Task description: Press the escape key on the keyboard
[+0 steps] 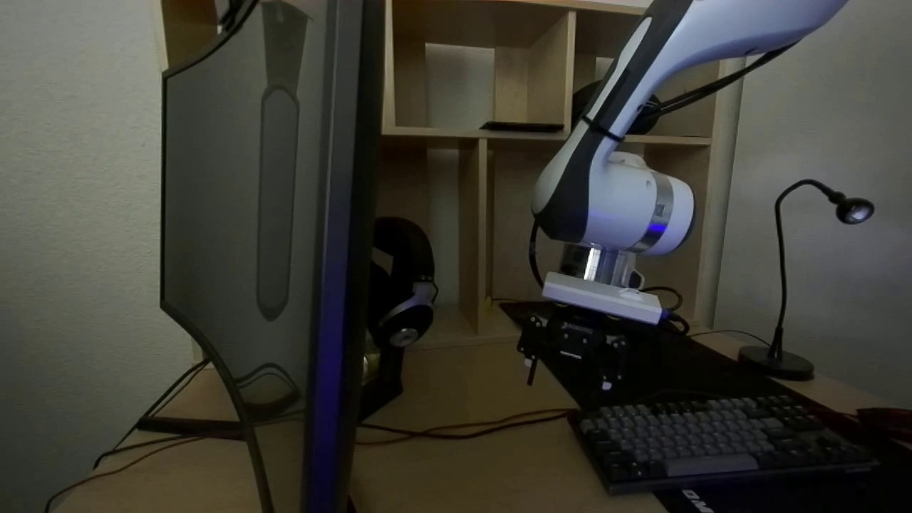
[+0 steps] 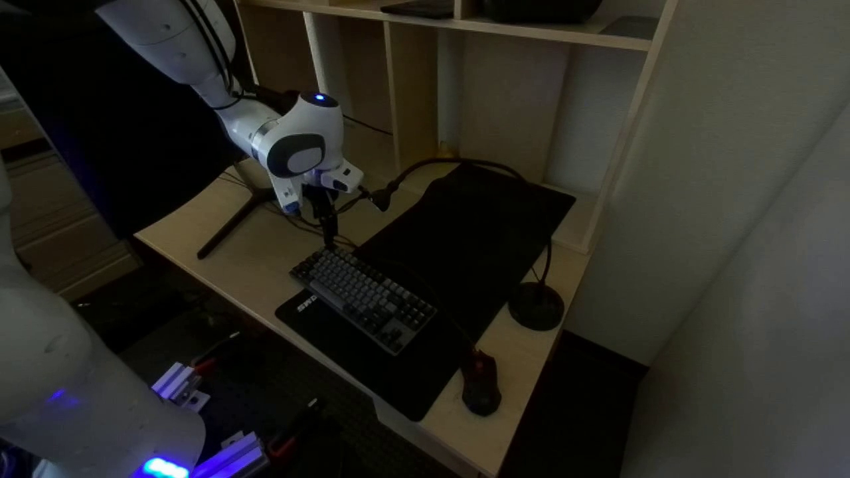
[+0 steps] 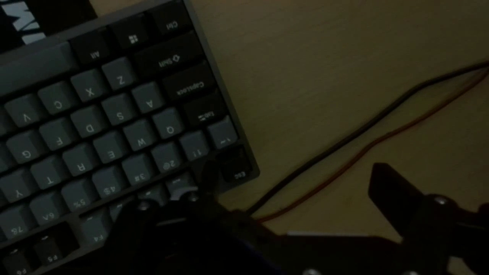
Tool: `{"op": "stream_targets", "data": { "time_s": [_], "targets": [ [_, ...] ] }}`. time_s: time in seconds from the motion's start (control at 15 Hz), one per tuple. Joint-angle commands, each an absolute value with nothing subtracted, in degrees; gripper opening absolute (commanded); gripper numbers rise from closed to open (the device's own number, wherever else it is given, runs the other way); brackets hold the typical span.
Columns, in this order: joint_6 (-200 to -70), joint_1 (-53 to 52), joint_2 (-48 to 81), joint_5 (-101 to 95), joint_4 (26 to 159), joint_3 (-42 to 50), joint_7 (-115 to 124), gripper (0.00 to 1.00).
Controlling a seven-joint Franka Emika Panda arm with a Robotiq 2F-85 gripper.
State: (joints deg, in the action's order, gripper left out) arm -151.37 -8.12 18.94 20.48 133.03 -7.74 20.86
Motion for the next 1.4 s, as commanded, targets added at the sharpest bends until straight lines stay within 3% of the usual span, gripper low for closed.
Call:
{"op": "stream_targets", "data": {
  "time_s": [0.0,0.67,1.07,1.33],
  "targets": [
    [-151.3,-8.4,18.8,20.3,132.9,-7.5,21.0,1.00],
    [-151.2,-8.3,18.9,20.5,132.9,-7.6,20.9,1.00],
    [-162.6,-9.4,27.6,22.5,131.3,-9.2,21.4,1.00],
    [-164.4,-10.1,24.0,22.2,133.9,-9.0,22.8,1.00]
  ]
}}
